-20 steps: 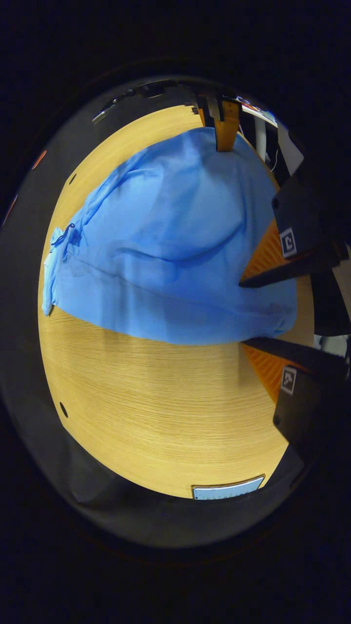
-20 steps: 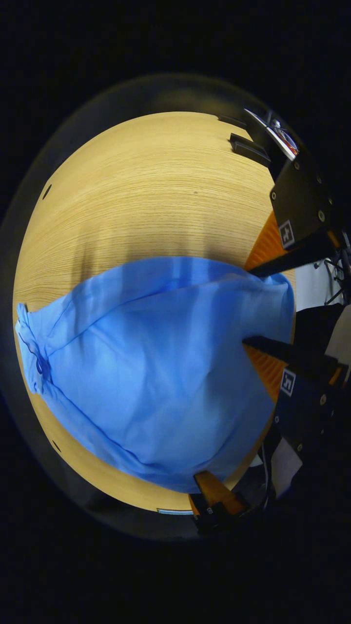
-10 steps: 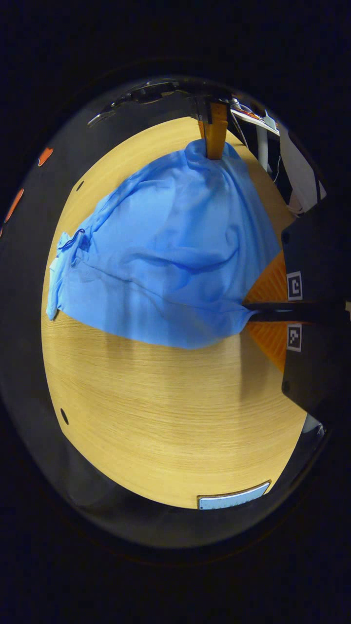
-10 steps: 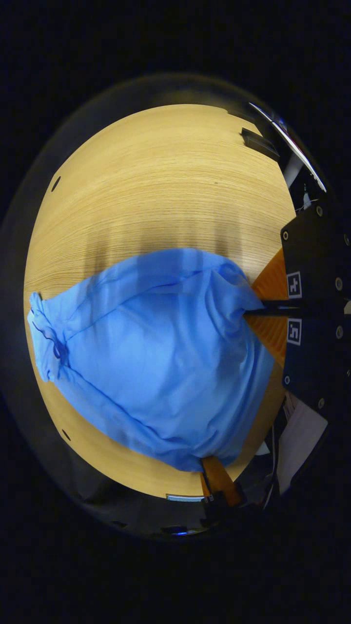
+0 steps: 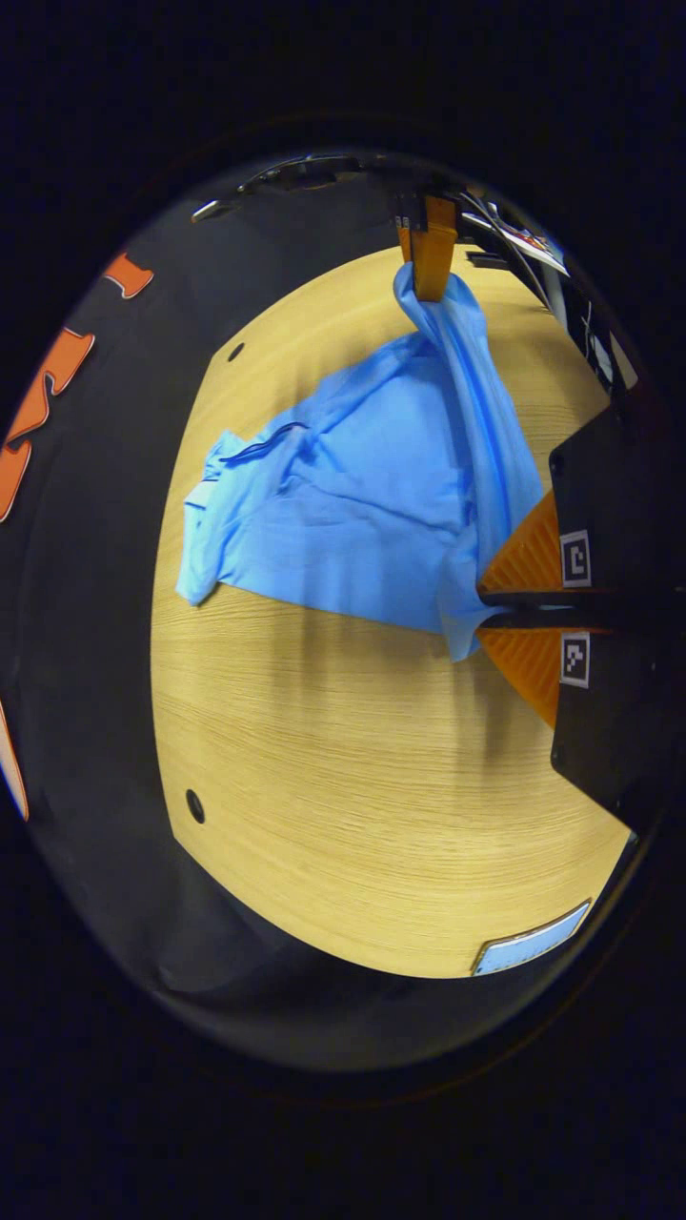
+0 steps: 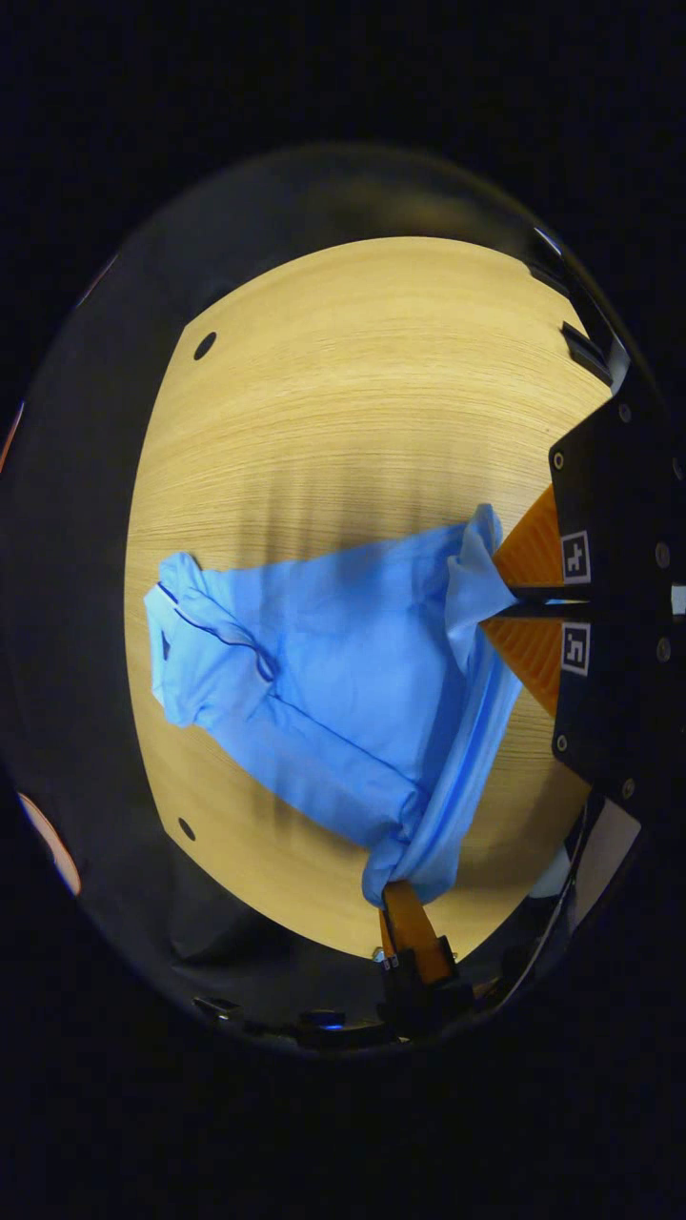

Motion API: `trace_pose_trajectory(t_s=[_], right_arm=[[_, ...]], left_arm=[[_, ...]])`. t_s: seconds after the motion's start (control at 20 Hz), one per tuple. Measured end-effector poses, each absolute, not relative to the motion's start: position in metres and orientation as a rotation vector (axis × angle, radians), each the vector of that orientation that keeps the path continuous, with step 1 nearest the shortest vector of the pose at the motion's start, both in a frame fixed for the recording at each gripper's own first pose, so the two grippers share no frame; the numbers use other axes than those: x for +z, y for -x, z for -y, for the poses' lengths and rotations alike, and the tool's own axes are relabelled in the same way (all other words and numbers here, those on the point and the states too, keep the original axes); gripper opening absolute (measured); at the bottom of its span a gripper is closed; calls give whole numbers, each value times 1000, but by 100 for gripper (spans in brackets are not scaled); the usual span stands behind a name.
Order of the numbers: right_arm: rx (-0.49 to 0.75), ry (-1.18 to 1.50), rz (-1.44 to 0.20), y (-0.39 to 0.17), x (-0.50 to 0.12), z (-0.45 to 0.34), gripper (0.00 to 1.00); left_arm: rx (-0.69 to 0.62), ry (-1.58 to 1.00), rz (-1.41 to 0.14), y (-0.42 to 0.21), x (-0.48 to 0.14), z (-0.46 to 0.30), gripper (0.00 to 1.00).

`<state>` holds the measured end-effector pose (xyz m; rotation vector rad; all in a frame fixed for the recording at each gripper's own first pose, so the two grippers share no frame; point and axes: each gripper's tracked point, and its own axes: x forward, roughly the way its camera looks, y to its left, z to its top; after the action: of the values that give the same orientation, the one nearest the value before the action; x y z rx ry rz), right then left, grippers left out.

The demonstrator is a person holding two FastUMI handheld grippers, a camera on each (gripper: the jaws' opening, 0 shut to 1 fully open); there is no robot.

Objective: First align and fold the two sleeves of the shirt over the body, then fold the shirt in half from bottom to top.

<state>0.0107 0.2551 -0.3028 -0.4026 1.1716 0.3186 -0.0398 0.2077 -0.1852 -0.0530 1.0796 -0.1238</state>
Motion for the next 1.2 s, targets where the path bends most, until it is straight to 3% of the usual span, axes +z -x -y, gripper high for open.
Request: trace_pose_trajectory(t_s=[0.55,0.9,1.2], right_arm=[[317,430,-987,-148,-258,-301,0],[310,407,-952,-218,-257,-332,1],[287,325,-970,-257,-279,-345,1]], left_arm=[[-101,81,-936,-106,-145,-214,4],[-85,98,-868,-201,-129,-220,3],[-73,67,-895,-249,-152,-229,4]])
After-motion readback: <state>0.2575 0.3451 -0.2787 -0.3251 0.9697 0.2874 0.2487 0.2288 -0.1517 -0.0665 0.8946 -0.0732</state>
